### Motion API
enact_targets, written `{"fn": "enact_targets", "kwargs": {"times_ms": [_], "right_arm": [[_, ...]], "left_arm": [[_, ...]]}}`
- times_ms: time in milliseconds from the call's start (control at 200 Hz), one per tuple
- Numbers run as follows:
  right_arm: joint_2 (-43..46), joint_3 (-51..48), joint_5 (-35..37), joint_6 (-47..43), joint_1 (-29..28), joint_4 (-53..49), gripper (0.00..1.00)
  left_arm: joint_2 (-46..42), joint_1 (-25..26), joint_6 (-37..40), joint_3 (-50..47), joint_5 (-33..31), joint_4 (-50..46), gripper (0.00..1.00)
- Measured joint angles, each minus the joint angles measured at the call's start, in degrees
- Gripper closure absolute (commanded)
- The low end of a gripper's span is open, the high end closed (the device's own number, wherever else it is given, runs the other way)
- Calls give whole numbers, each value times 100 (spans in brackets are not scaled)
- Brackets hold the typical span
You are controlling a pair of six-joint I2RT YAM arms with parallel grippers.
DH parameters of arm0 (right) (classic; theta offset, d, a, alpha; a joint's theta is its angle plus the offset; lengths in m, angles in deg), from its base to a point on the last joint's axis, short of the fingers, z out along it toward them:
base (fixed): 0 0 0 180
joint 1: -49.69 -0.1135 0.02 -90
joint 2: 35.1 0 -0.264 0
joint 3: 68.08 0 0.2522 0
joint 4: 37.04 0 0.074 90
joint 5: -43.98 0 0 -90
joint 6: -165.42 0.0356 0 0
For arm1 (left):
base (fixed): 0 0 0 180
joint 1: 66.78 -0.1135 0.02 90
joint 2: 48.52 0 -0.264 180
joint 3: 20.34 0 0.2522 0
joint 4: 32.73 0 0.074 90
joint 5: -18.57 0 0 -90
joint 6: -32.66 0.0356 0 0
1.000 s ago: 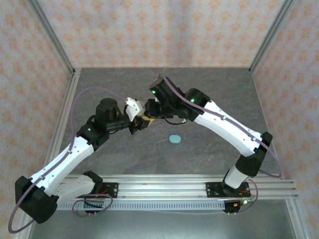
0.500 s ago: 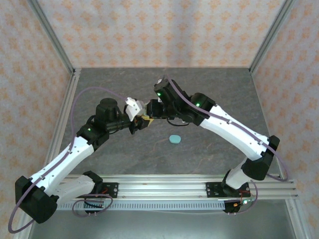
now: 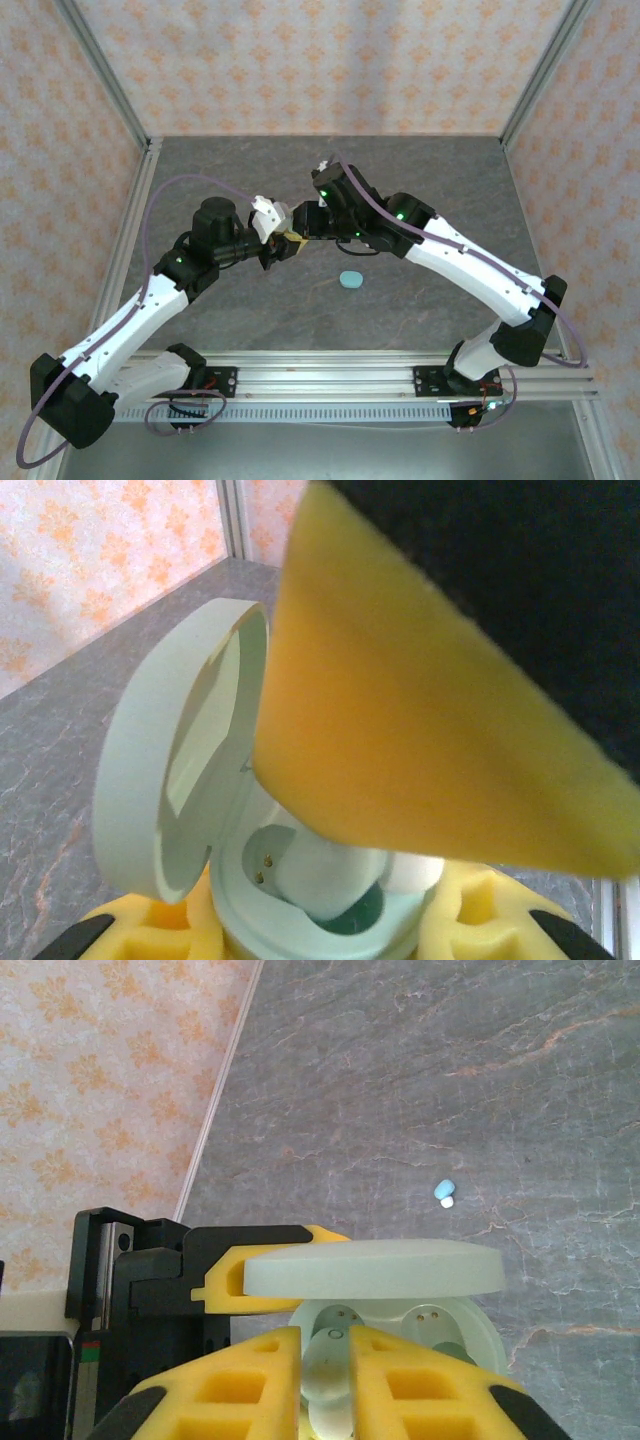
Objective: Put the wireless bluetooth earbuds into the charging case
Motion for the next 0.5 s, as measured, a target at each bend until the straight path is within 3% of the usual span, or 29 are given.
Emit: {"fn": "enact_targets", "kwargs": {"times_ms": [495], "right_arm": [[-164, 166, -90, -28, 0, -323, 67]], "left_arm": [[0, 0, 0, 0, -2, -4, 91]]}}
